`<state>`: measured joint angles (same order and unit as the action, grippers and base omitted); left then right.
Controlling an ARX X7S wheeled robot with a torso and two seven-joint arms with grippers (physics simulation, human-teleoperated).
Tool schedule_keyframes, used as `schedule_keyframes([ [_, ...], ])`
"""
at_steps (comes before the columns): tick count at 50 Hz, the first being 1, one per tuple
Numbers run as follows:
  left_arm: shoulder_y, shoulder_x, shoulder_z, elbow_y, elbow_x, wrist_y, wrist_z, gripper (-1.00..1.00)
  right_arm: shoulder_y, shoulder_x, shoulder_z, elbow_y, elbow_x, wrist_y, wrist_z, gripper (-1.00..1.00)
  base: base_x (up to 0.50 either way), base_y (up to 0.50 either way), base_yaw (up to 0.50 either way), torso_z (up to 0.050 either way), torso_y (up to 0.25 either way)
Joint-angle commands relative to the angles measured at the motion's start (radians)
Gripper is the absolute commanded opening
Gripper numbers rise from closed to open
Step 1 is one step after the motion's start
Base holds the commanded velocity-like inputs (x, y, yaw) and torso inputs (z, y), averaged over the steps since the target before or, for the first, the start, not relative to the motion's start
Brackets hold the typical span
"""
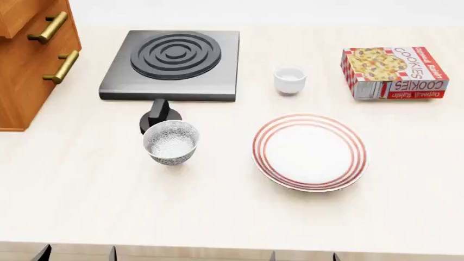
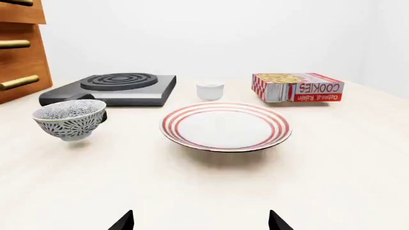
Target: Pick the akita bowl on the wooden cabinet and place it on the plate.
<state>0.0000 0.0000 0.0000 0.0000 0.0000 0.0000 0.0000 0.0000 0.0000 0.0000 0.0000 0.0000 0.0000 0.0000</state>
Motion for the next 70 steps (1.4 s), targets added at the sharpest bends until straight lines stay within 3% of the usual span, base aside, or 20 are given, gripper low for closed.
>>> schedule_keyframes([
  [1,-0.001,-0.016,0.018,-0.002,-0.016,0.001,-0.018,1.00,-0.003,0.016,-0.021,-0.002,0.014,-0.003,0.019,1.00,0.00,0.00,0.00,0.000,0.000],
  [34,0.007,-0.079,0.083,0.015,-0.079,0.036,-0.095,1.00,0.016,0.073,-0.083,0.027,0.099,-0.024,0.097,1.00,0.00,0.00,0.00,0.001,0.000],
  [70,-0.001,-0.115,0.132,0.009,-0.106,0.033,-0.143,1.00,0.026,0.111,-0.138,0.035,0.118,-0.023,0.148,1.00,0.00,0.00,0.00,0.049,0.000],
])
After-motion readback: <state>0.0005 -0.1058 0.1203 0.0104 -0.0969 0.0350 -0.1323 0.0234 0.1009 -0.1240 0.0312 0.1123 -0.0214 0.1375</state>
